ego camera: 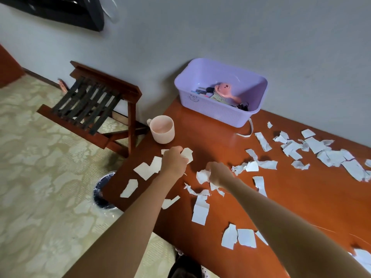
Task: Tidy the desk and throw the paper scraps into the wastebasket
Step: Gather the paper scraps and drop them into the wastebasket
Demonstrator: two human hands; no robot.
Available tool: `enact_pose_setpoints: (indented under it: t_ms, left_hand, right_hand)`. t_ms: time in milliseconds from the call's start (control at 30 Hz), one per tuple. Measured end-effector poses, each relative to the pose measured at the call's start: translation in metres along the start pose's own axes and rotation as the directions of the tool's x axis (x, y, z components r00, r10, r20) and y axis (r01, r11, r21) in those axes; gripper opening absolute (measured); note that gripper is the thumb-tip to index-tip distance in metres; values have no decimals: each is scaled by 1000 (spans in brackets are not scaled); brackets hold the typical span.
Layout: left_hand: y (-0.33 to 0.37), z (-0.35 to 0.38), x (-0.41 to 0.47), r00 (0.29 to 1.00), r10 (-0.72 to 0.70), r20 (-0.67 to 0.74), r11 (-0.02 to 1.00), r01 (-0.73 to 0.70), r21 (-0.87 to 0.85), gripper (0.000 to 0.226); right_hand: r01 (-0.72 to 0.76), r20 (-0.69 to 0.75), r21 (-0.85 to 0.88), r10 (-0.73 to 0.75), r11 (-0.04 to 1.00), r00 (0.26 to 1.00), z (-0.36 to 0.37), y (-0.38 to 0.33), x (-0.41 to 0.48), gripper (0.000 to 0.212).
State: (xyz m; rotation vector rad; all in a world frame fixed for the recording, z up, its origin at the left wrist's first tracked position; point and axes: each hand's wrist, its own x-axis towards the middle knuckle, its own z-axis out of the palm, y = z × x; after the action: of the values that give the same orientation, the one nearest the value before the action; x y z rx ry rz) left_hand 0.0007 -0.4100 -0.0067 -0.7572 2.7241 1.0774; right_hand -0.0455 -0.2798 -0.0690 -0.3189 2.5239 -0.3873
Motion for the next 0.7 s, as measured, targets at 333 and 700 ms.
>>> enact_pose_setpoints:
  t_ms: [333, 700]
  left_hand:
    - [-16, -9, -15, 999, -48, -3, 998, 48, -50, 36]
    - [-41, -80, -21, 969, -194, -151, 947, 144, -287, 43]
  right_hand:
    - [-52, -165, 223, 90, 973, 982, -18, 8, -20, 24]
    - [187, -338, 417, -40, 889, 940, -41, -98, -58, 28]
